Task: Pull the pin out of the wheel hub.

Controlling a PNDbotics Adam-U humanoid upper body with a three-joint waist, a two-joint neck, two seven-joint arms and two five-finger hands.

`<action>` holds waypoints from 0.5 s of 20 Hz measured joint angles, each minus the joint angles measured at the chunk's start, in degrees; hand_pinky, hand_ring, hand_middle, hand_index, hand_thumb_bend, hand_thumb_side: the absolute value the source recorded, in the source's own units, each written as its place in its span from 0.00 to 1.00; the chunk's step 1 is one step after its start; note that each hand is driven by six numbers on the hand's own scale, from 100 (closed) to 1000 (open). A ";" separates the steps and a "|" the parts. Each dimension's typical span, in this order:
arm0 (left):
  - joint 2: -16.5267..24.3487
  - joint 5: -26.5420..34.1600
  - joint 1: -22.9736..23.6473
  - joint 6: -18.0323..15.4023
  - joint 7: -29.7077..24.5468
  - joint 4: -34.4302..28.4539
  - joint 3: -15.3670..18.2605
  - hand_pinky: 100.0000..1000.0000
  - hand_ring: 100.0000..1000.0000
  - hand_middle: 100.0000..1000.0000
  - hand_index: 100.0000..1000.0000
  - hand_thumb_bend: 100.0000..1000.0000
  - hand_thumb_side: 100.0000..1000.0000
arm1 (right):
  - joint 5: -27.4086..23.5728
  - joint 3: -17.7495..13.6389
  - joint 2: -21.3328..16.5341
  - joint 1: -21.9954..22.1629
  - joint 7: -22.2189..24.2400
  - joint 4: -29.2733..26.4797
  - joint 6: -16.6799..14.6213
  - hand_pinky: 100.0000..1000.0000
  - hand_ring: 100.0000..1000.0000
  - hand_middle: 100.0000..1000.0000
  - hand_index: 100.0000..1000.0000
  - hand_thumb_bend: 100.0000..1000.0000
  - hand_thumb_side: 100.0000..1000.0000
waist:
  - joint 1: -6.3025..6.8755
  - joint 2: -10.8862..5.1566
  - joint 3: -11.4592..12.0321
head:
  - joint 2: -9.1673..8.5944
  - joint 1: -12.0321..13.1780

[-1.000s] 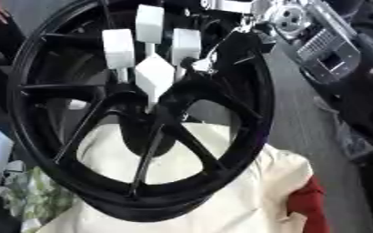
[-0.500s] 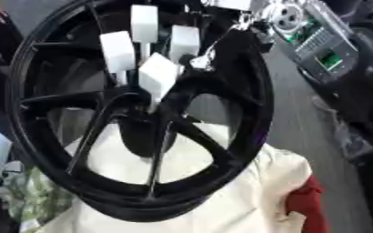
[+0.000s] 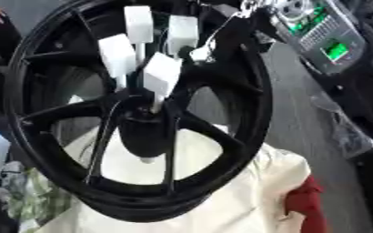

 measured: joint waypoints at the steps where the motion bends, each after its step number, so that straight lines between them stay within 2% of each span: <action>1: 0.00 0.00 0.00 0.00 0.00 0.00 0.00 0.79 0.78 0.68 0.72 0.41 0.64 | -0.27 -0.30 -0.09 -0.06 0.23 -0.25 0.22 0.76 0.51 0.16 0.41 0.23 0.02 | 0.00 0.00 -0.02 | 0.01 0.00; 6: 0.01 0.00 0.03 0.00 0.00 0.00 -0.01 0.79 0.79 0.68 0.72 0.41 0.64 | -3.12 -3.15 -0.93 -0.41 0.04 -2.84 1.34 0.76 0.51 0.17 0.42 0.18 0.00 | 0.02 0.00 -0.32 | 0.06 0.02; 10: 0.01 0.00 0.14 0.00 0.04 0.00 0.02 0.79 0.79 0.68 0.72 0.41 0.64 | -6.22 -7.05 -3.91 1.19 -2.14 -6.66 2.96 0.76 0.51 0.17 0.43 0.14 0.00 | 0.17 -0.02 -1.23 | 0.08 0.38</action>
